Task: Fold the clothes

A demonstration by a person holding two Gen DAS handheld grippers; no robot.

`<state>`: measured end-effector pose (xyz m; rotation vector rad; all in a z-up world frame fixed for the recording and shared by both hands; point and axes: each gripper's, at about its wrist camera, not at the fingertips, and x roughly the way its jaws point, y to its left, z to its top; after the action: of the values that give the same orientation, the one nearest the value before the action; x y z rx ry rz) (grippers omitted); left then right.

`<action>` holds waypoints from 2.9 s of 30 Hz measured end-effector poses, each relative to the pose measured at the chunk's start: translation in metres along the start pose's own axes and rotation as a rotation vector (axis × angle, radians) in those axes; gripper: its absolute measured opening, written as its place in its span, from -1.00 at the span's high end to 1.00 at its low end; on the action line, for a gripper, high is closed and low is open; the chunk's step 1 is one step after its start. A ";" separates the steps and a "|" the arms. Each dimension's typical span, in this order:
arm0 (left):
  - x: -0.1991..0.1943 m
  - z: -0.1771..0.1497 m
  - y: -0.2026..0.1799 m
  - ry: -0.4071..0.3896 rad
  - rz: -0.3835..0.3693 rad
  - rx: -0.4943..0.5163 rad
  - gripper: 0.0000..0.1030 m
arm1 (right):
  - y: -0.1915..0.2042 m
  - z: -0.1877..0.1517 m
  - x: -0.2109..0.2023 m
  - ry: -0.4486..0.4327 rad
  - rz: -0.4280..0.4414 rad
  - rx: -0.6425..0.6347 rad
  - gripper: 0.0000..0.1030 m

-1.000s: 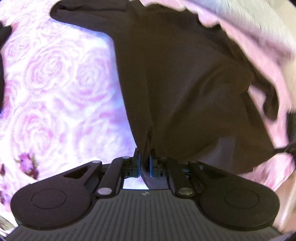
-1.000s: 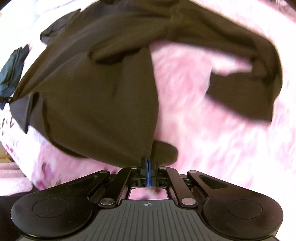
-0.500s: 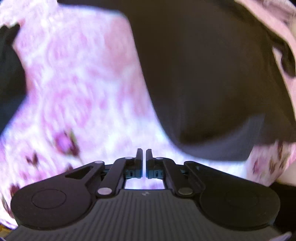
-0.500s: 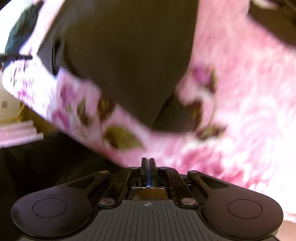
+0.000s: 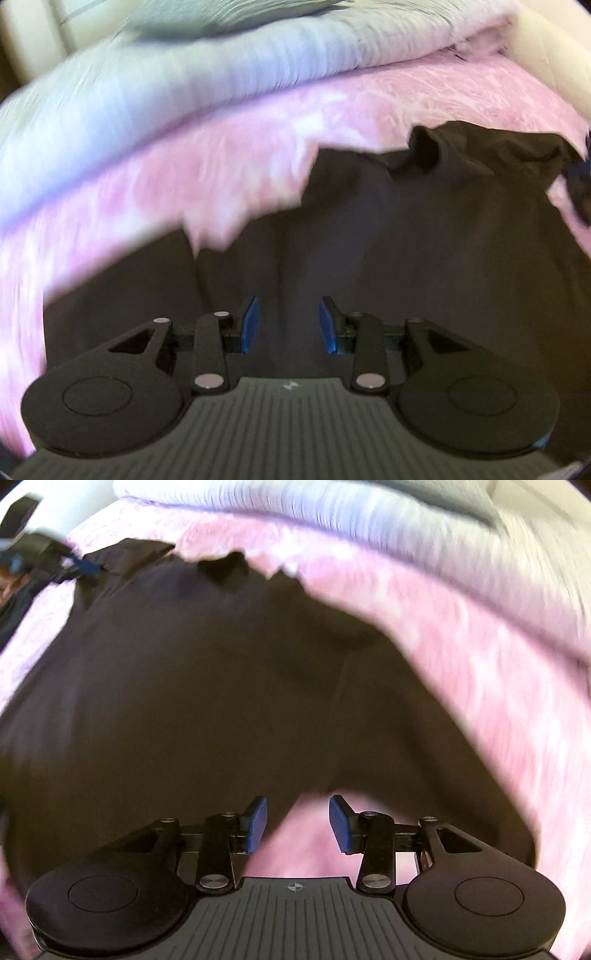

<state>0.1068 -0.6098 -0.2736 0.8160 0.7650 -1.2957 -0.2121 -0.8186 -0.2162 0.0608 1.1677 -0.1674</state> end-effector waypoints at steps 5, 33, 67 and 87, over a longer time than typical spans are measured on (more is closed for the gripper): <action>0.060 0.036 0.020 0.027 -0.061 0.162 0.26 | -0.042 0.058 0.032 -0.059 -0.028 -0.054 0.13; 0.084 0.017 0.086 0.039 -0.006 -0.186 0.69 | -0.147 0.120 0.099 -0.090 -0.028 0.252 0.98; 0.042 0.063 0.006 -0.106 0.037 -0.268 0.57 | -0.110 -0.062 -0.036 -0.098 -0.294 0.513 -0.07; -0.006 0.042 -0.181 0.006 -0.172 -0.211 0.51 | -0.177 -0.156 -0.077 -0.003 -0.260 0.789 0.83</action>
<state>-0.0720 -0.6587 -0.2629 0.5951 0.9753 -1.3379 -0.4120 -0.9645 -0.2001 0.6030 1.0437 -0.8517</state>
